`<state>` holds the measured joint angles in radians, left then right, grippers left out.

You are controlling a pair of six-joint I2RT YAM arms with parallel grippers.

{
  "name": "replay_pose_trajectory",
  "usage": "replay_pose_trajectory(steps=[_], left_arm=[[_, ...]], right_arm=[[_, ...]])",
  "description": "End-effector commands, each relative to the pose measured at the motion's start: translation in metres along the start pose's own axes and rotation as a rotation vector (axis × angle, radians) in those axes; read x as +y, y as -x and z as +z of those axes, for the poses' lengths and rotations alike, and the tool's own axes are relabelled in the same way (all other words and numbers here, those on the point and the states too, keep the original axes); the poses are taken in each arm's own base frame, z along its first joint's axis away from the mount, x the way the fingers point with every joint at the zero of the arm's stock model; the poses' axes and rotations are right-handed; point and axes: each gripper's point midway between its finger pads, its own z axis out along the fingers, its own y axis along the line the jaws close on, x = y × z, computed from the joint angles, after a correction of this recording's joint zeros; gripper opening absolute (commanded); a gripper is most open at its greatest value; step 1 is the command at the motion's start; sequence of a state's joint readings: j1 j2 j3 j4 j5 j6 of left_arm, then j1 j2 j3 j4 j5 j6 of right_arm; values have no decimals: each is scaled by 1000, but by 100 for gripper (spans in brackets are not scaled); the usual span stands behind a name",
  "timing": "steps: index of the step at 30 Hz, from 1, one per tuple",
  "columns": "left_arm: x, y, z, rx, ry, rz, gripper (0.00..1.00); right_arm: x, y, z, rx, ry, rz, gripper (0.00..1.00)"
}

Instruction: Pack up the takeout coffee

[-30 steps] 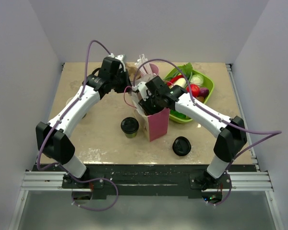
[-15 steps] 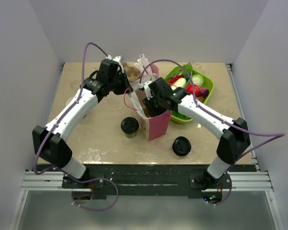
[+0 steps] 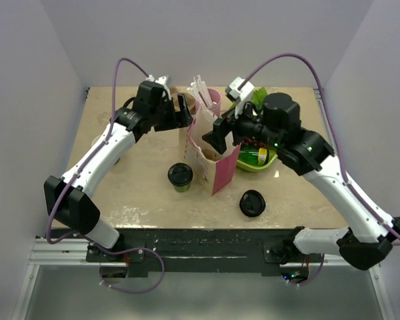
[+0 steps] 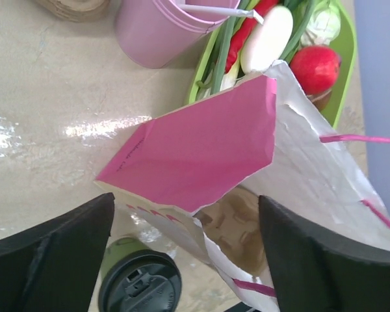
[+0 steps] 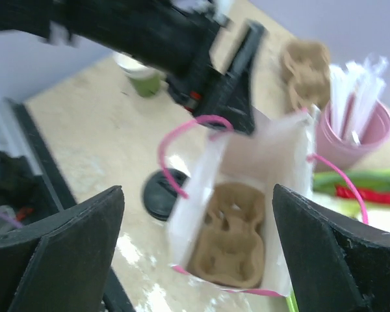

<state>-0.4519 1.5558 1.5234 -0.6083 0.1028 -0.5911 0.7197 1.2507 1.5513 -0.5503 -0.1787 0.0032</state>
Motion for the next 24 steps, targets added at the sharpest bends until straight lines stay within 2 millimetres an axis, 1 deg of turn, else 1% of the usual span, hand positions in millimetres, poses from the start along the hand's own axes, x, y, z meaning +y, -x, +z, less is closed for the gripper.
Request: replay_pose_trajectory(steps=[1,2,3,4,5,6,7,8,9,10,11,12,13,14,15,16,17,18,19,20,21,22,23,24], left_arm=[[-23,34,-37,-137,-70,25,100],[-22,34,-41,-143,-69,27,99],[-23,37,-49,-162,-67,30,100],[-19,37,-52,-170,-49,28,100],[-16,36,-56,-179,-34,28,100],[-16,39,-67,-205,-31,25,100],[-8,38,-72,-211,4,19,100],[2,34,-75,-217,45,14,100],[6,34,-88,-243,66,-1,100],[24,30,-94,-255,147,-14,99],[39,18,-95,-243,205,-27,100],[48,15,-109,-271,238,-57,100],[70,5,-117,-266,334,-73,99],[86,-9,-118,-247,388,-93,100],[94,-12,-130,-270,411,-137,100],[103,-19,-134,-262,441,-150,100],[113,-30,-134,-246,464,-164,99],[120,-34,-142,-259,475,-187,100],[127,-38,-146,-259,495,-198,100],[136,-46,-147,-245,526,-207,100],[147,-52,-157,-244,560,-218,100],[153,-56,-159,-242,578,-213,100],[161,-66,-161,-229,593,-209,99],[171,-74,-163,-218,624,-218,100]], right_arm=[[54,36,-35,-146,284,-46,98],[71,35,-42,-143,377,-53,95],[75,31,-42,-134,391,-82,94],[91,26,-40,-120,422,-110,94],[98,21,-36,-101,421,-129,94],[93,3,-18,-21,340,-140,94],[117,2,-17,-6,375,-200,93],[123,-5,-12,31,363,-232,91],[127,-28,3,123,360,-257,90],[139,-26,4,126,387,-304,88],[142,-31,9,149,397,-329,88],[145,-39,13,181,410,-359,88],[146,-42,26,200,395,-404,87],[148,-44,31,214,388,-430,86],[150,-51,33,244,394,-467,86],[160,-57,43,258,426,-545,86],[163,-59,48,265,437,-571,86],[163,-64,55,285,435,-591,86],[163,-69,69,306,435,-618,86],[154,-74,80,340,387,-647,86],[150,-86,82,396,389,-679,85],[141,-85,89,405,387,-729,84],[135,-103,105,459,396,-738,84],[126,-110,109,495,407,-734,83]])
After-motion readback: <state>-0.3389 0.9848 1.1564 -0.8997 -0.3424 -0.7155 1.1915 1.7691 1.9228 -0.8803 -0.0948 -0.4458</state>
